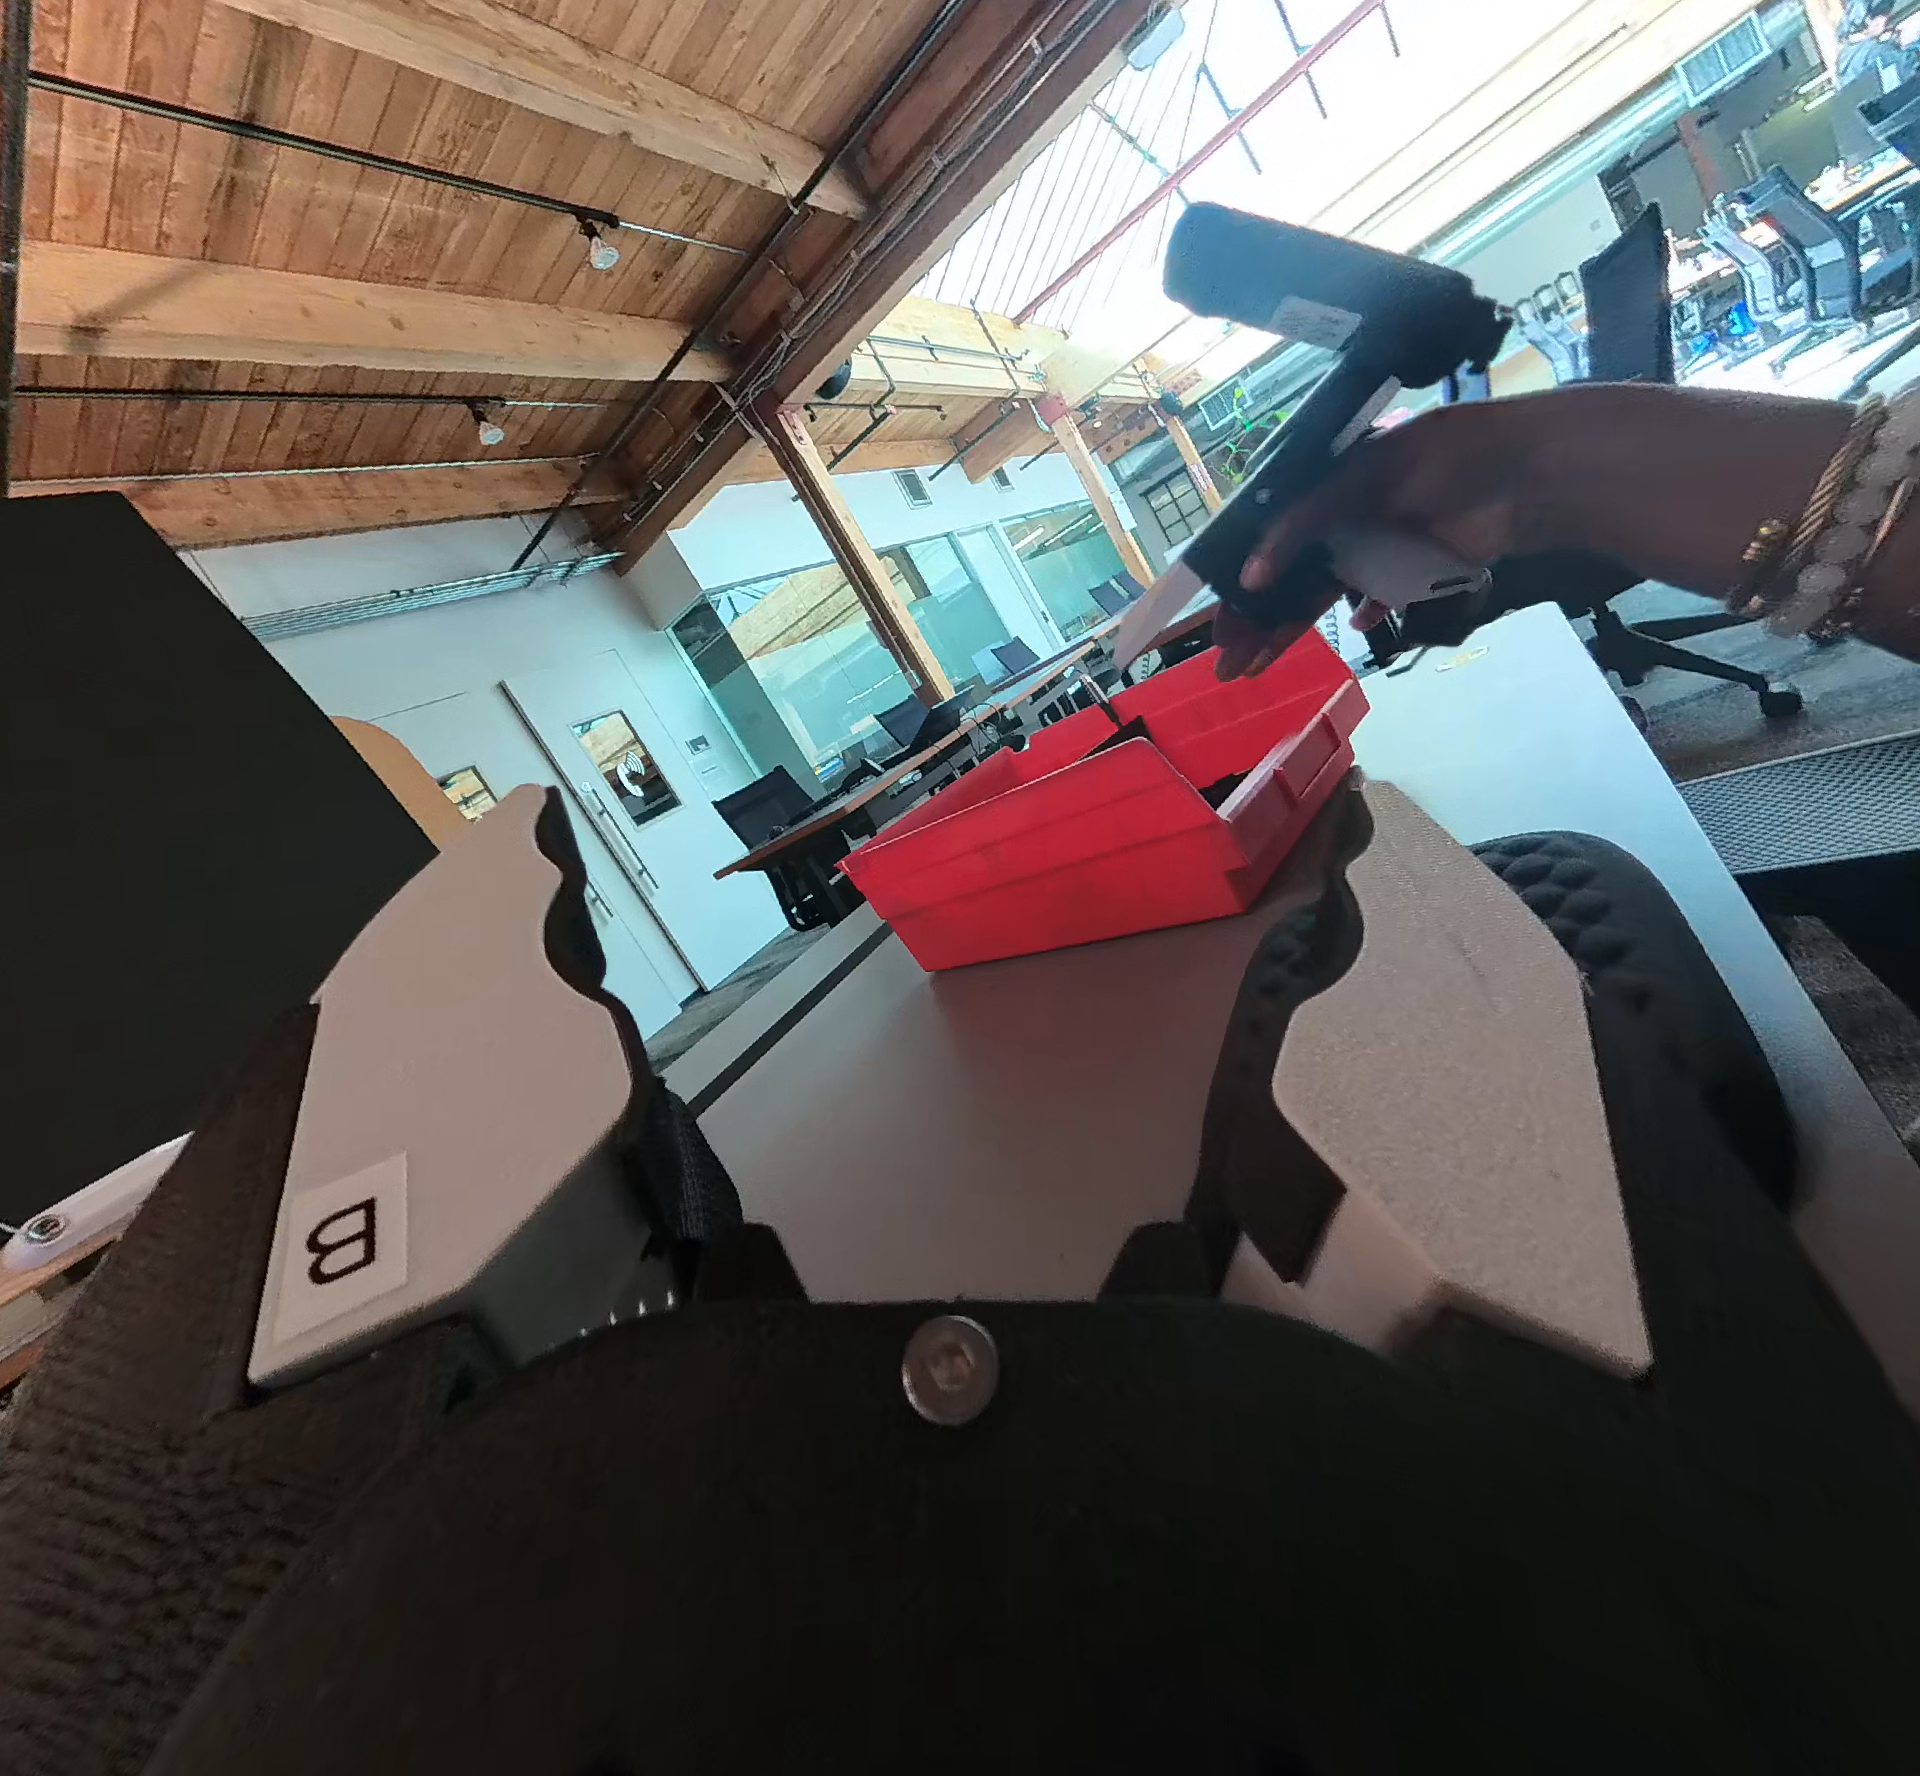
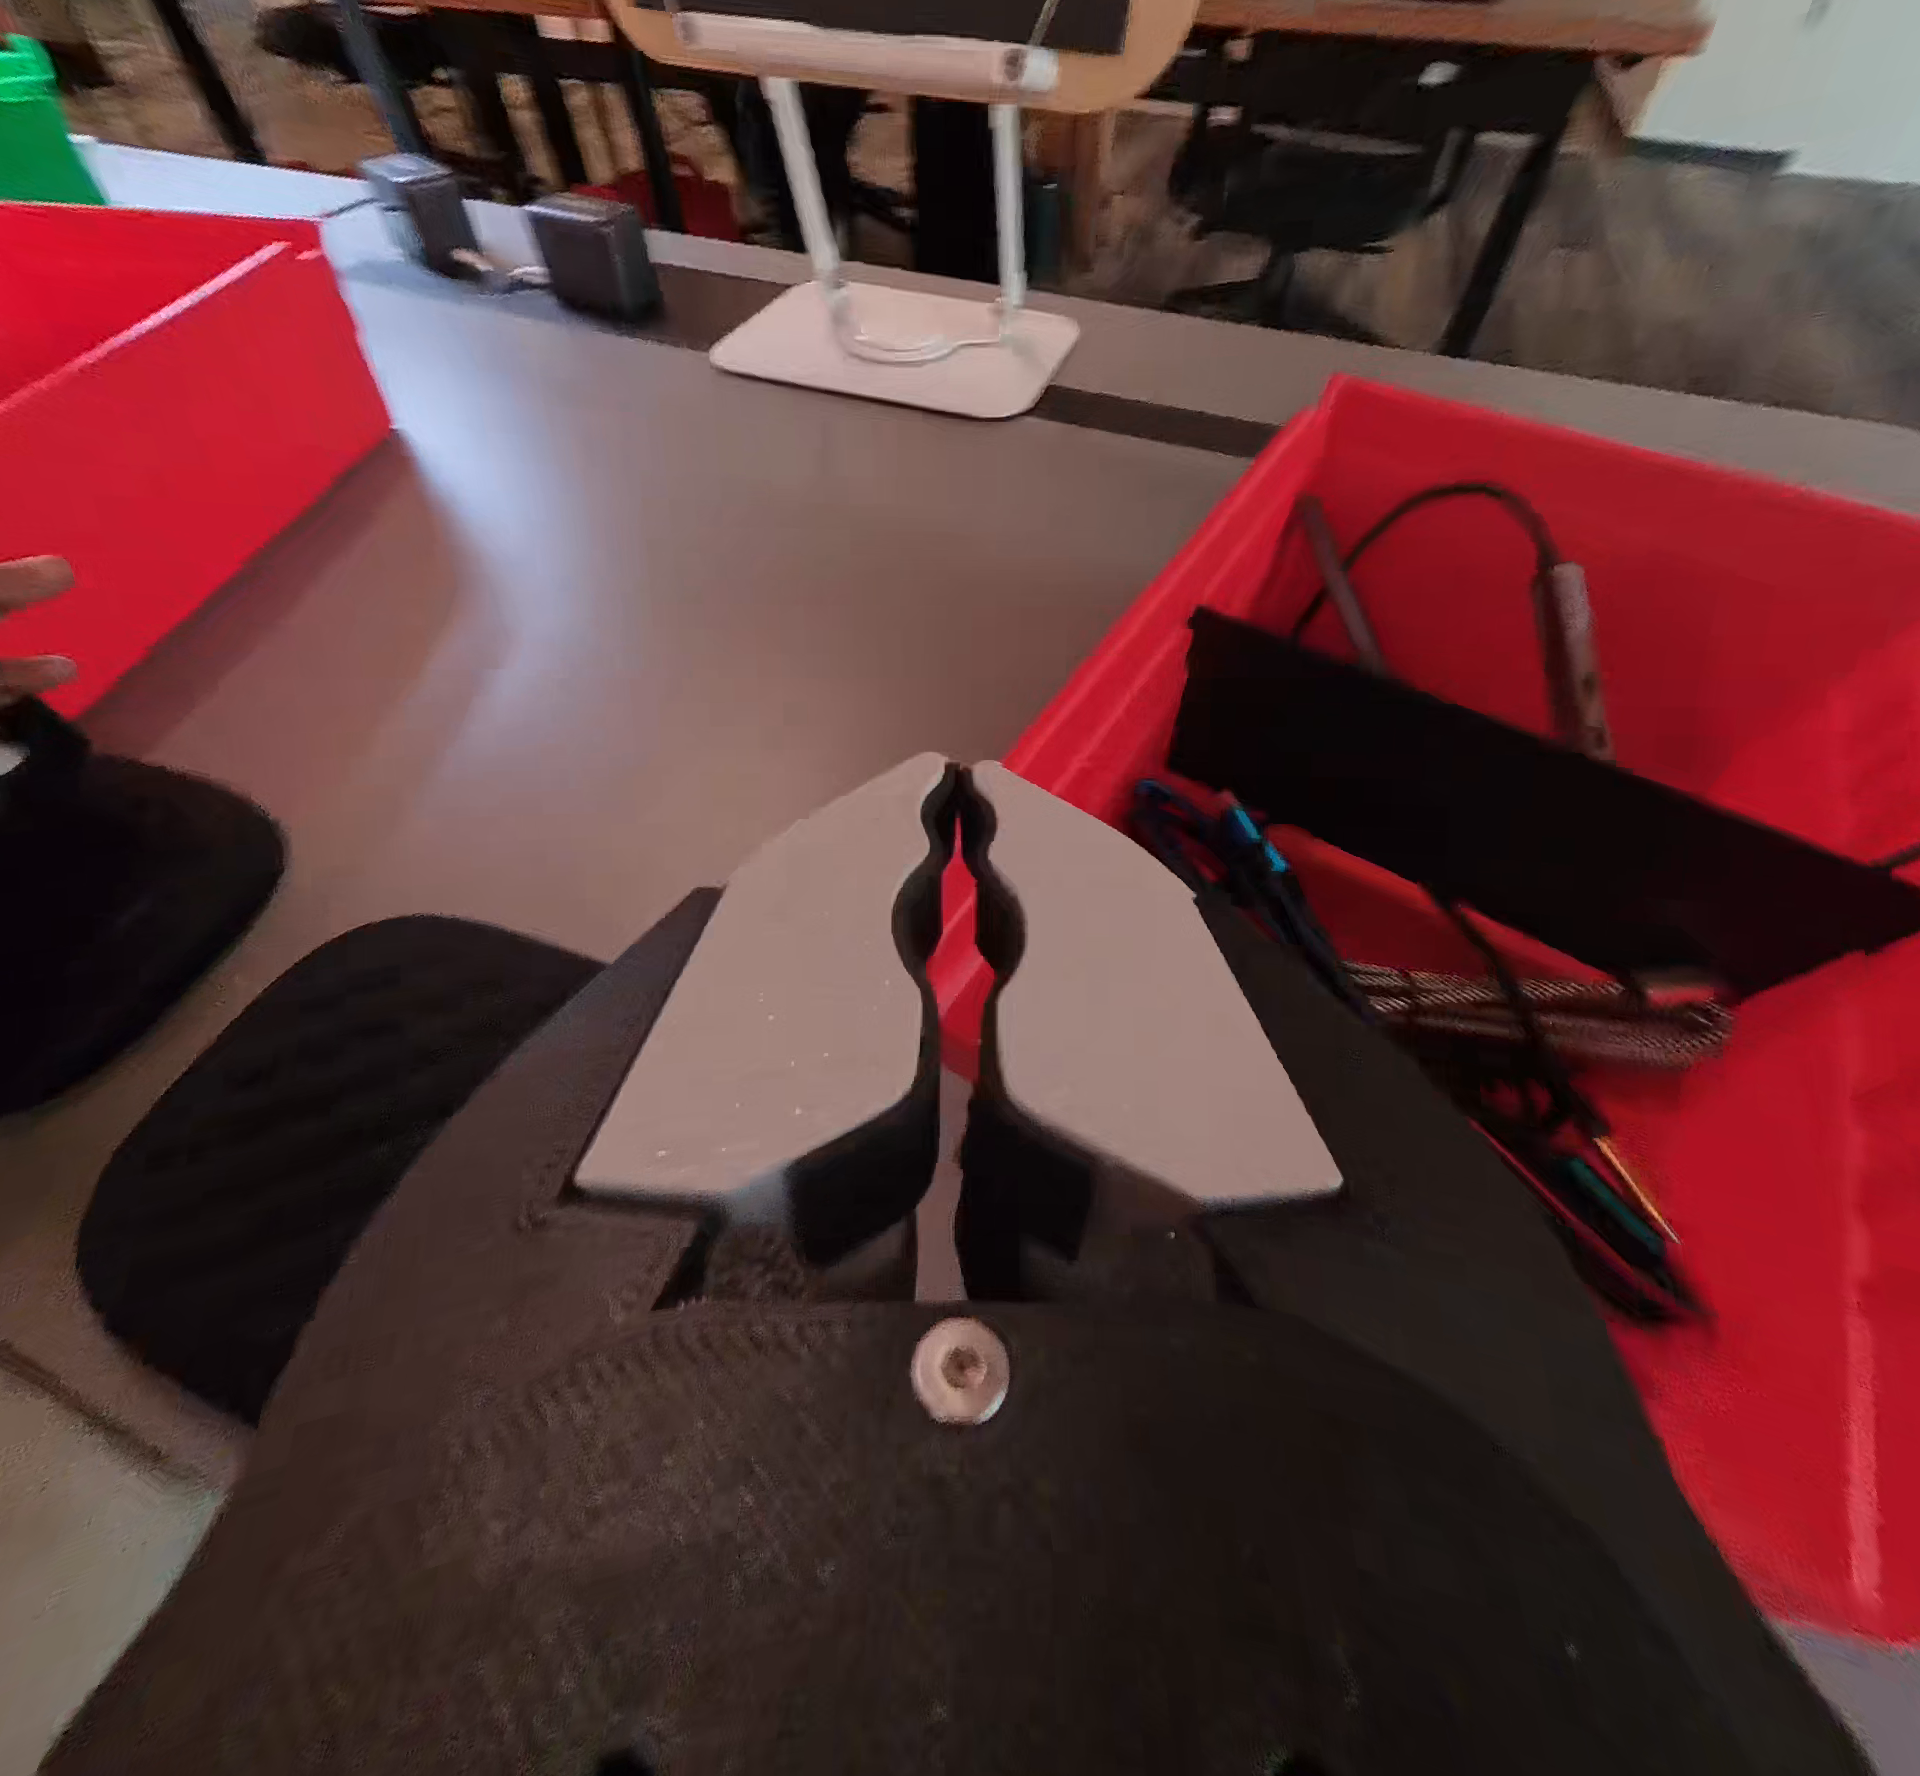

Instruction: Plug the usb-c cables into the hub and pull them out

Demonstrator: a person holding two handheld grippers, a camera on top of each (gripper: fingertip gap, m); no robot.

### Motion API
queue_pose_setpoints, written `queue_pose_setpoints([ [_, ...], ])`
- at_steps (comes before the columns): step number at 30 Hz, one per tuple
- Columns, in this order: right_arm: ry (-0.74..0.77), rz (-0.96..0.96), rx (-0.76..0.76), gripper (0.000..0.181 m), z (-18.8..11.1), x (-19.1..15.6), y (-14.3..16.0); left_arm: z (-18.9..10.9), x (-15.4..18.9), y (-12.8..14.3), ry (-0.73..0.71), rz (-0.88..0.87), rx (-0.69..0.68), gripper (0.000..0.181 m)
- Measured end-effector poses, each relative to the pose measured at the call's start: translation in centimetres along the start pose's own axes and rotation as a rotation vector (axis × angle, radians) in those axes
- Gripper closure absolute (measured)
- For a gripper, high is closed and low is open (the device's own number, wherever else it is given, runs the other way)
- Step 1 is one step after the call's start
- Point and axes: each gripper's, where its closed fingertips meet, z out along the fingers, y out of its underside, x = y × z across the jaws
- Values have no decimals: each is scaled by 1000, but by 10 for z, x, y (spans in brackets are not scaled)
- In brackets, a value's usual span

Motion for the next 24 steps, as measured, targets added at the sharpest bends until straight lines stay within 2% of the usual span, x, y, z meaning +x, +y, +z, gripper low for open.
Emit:
queue_pose_setpoints([
  [3,-14,14,88,181,-1,-4,-11,0,3,-1,14,8,3,50],
  [4,28,-3,151,170,-3,1,-18,1,3,-1,20,5,5,50],
  [5,65,-42,215,140,-5,4,-27,1,4,0,27,0,3,50],
  [6,92,-86,244,127,-7,5,-30,1,6,0,35,-7,-2,50],
  [8,97,-116,164,138,-6,3,-22,2,9,4,63,-41,-41,50],
  [10,6,-65,-17,162,-2,-9,-1,2,14,12,104,-102,-120,54],
  [11,-8,-52,-62,179,0,-12,5,1,16,18,127,-129,-168,63],
  [13,42,-68,-75,181,4,-8,7,-2,20,29,157,-147,-262,89],
  [14,82,-84,-74,167,6,-4,8,-3,20,31,156,-131,-278,98],
  [16,119,-115,-109,116,12,0,15,-5,19,22,146,-98,-237,102],
  [17,115,-124,-146,103,15,-1,21,-6,17,14,132,-99,-195,101],
  [18,105,-129,-174,95,18,-2,26,-7,14,5,119,-120,-149,91],
  [19,99,-124,-185,95,22,-2,29,-8,10,-4,107,-169,-109,73],
  [20,100,-112,-184,95,25,-2,31,-10,4,-14,96,-230,-69,46],
  [21,101,-103,-181,96,30,-1,33,-14,-4,-26,83,-265,-21,37],
  [24,119,-100,-225,100,45,2,46,-44,-52,-82,-90,-144,179,37],
])
